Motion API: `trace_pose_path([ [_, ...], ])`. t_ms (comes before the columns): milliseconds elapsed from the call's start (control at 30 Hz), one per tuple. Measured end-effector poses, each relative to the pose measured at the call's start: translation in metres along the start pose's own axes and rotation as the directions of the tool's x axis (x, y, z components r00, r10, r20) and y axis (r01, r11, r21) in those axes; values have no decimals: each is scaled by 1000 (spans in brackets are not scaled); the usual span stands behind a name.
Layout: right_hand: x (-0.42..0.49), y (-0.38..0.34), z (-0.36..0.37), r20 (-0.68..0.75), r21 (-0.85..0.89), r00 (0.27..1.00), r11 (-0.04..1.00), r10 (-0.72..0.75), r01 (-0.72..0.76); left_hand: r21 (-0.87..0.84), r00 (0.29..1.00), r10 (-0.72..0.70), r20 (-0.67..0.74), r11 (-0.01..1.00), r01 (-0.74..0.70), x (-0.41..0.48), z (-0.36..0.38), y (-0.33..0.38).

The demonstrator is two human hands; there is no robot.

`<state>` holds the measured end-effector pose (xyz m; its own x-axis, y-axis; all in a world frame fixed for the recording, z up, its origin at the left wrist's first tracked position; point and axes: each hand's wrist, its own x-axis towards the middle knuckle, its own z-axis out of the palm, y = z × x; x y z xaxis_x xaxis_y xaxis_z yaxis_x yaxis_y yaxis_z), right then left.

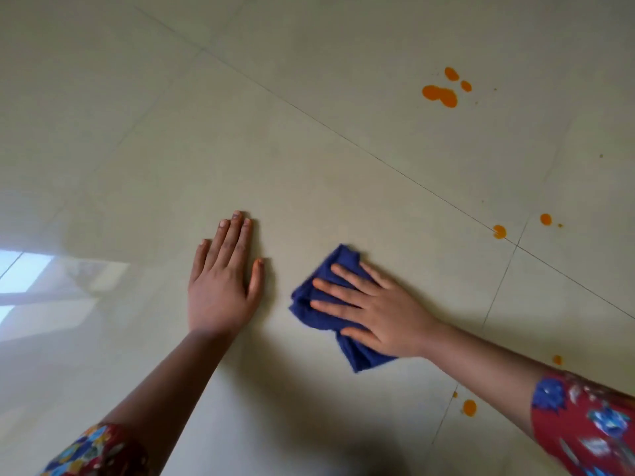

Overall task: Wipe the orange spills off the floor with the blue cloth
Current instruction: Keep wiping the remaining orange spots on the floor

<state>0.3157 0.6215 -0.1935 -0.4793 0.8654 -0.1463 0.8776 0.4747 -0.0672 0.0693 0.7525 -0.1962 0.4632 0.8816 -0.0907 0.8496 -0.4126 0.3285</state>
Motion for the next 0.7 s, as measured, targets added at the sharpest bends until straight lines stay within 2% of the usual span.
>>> trace_pose_path([
  [33,-9,12,0,-16,13,999,999,38,-38,-4,1000,0,-3,1000,0,1,0,1],
  [67,-11,27,2,-49,23,986,987,159,-158,-7,1000,-3,-7,1000,3,1,0,1],
  [100,-7,44,3,-78,43,942,945,327,-324,-6,1000,-2,-10,1000,2,2,0,1],
  [167,12,71,-3,-125,113,757,767,642,-632,-2,1000,14,2,1000,-14,0,-1,1],
  [200,25,73,-6,-134,150,678,691,723,-707,-4,1000,27,10,1000,-27,0,-2,0],
  [233,36,64,-6,-141,174,647,662,750,-729,-10,999,44,20,999,-44,0,-3,-1],
  [267,43,46,-3,-162,170,669,688,725,-705,-23,997,77,32,997,-76,0,-3,-2],
  [367,12,-49,8,-132,92,895,905,425,-416,-30,969,244,37,970,-243,-5,-4,-1],
  [433,-33,-92,9,-50,77,950,950,307,-303,-5,954,297,35,955,-297,-7,-6,1],
  [500,-65,-88,14,-56,126,920,917,388,-379,-22,956,289,51,957,-288,-12,-8,10],
  [600,-69,-49,13,-77,159,728,730,681,-665,-102,948,283,145,957,-270,-36,-1,34],
  [667,-54,-45,11,-65,159,637,639,768,-753,-81,903,367,224,930,-358,-55,8,46],
  [700,-50,-54,13,-87,149,639,645,764,-750,-33,872,418,256,905,-424,-61,11,48],
])
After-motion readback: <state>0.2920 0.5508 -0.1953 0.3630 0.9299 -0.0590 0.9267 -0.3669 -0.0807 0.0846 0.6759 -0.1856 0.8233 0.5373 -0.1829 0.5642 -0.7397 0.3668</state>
